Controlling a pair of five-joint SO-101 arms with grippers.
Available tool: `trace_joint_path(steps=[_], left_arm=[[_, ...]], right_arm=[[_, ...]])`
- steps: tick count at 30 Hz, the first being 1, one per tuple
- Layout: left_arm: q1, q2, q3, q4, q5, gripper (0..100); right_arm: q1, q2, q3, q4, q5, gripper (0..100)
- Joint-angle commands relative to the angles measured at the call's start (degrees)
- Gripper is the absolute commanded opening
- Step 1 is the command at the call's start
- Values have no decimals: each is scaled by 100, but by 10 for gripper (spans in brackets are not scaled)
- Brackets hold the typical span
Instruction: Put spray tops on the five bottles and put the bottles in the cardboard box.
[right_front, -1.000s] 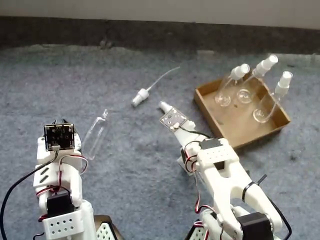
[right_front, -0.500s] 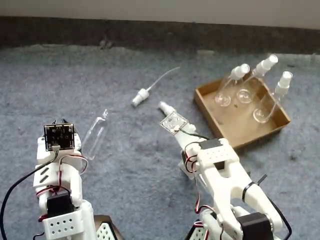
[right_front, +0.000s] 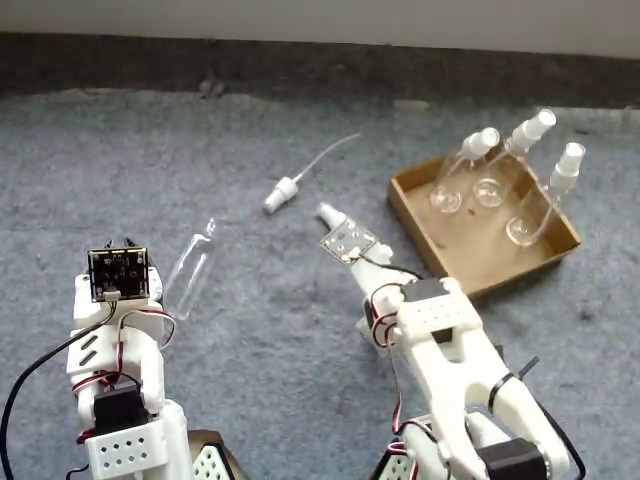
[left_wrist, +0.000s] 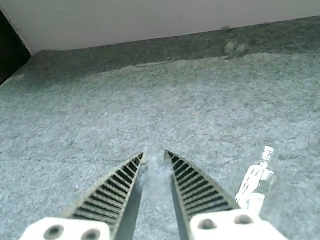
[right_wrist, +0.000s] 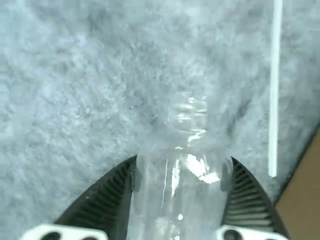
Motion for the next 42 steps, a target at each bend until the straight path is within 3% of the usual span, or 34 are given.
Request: trace_joint_path(steps=[1,7,15,19,23,30,36,42], left_arm=[[127,-22,119,26,35,5],[145,-22,119,97,35,5],[708,-48,119,352,35,5],[1095,-31,119,378,35,5],[1481,-57,119,958,35,5],[1552,-31,4,1319,53,5],[1560,-13,-1543,3130,62,5],[2149,453,-2659,3745,62,5]], right_arm=[[4,-1059,-75,75,0,191],[66,-3319,426,409,-44,191],[66,-5191,1112,453,-1451,191],[66,-5402,1288,453,-1978,191],[84,-5429,1490,418,-2356,191],[514,-5437,1578,409,-3007,191],[541,-5437,1587,409,-3525,191],[541,-5437,1824,242,-3974,191]])
